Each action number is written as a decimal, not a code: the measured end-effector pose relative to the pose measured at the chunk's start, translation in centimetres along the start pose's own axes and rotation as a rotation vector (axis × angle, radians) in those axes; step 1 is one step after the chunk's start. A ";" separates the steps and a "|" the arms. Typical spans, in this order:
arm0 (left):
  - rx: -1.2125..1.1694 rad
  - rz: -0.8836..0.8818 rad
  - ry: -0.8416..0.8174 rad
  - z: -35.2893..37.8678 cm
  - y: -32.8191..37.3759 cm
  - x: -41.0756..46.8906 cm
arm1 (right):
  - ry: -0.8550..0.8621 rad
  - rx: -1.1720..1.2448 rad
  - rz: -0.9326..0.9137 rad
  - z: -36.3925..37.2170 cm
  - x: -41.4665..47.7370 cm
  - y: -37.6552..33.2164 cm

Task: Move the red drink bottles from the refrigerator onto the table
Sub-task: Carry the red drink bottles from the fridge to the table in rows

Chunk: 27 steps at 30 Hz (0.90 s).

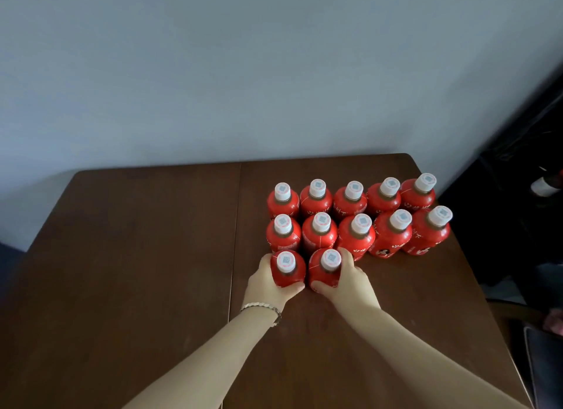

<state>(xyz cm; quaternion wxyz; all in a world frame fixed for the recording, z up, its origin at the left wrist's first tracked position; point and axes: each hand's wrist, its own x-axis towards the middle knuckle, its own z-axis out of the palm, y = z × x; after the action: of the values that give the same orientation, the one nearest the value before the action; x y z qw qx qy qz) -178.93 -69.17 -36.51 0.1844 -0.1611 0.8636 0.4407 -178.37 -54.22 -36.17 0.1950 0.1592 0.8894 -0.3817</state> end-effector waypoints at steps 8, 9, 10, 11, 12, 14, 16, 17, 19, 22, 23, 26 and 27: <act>0.035 -0.096 -0.040 0.3 0.8 -0.2 | -0.126 -0.025 0.109 0.1 0.2 -0.1; 0.093 -0.138 -0.043 0.3 1.0 -0.5 | -0.161 -0.046 0.131 -0.3 0.2 0.0; 0.184 -0.176 -0.047 0.4 1.3 -0.9 | -0.193 -0.097 0.151 -0.7 0.1 0.3; 0.297 -0.194 -0.069 0.4 1.6 -1.6 | -0.232 -0.162 0.141 -1.2 0.0 0.6; 0.411 -0.194 -0.115 0.3 1.9 -2.5 | -0.284 -0.228 0.119 -1.8 -0.5 0.6; 0.570 -0.158 -0.233 0.1 2.1 -4.1 | -0.384 -0.355 0.039 -3.1 -1.6 0.8; 0.645 -0.080 -0.299 0.0 2.4 -5.4 | -0.423 -0.448 -0.034 -4.5 -2.8 0.5; 0.663 -0.032 -0.303 -0.1 2.6 -5.9 | -0.414 -0.475 -0.067 -5.2 -3.4 0.4; 0.691 0.069 -0.282 -0.3 3.2 -7.2 | -0.356 -0.507 -0.084 -6.8 -5.4 0.2; 0.737 0.240 -0.308 -0.2 4.8 -9.0 | -0.266 -0.493 -0.032 -8.7 -9.0 1.1; 0.753 0.299 -0.320 0.1 5.4 -9.6 | -0.237 -0.489 -0.012 -9.1 -10.3 1.7; 0.822 0.495 -0.363 1.7 7.2 -12.3 | -0.144 -0.481 0.073 -9.9 -15.5 3.7; 0.849 0.567 -0.387 2.6 7.9 -13.6 | -0.098 -0.476 0.102 -10.1 -17.5 4.5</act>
<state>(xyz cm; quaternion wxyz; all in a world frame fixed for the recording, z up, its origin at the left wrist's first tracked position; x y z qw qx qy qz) -169.97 -61.08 -26.11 0.2629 0.2509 0.9254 0.1075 -163.40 -46.12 -24.30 0.2888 0.1349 0.9345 -0.1585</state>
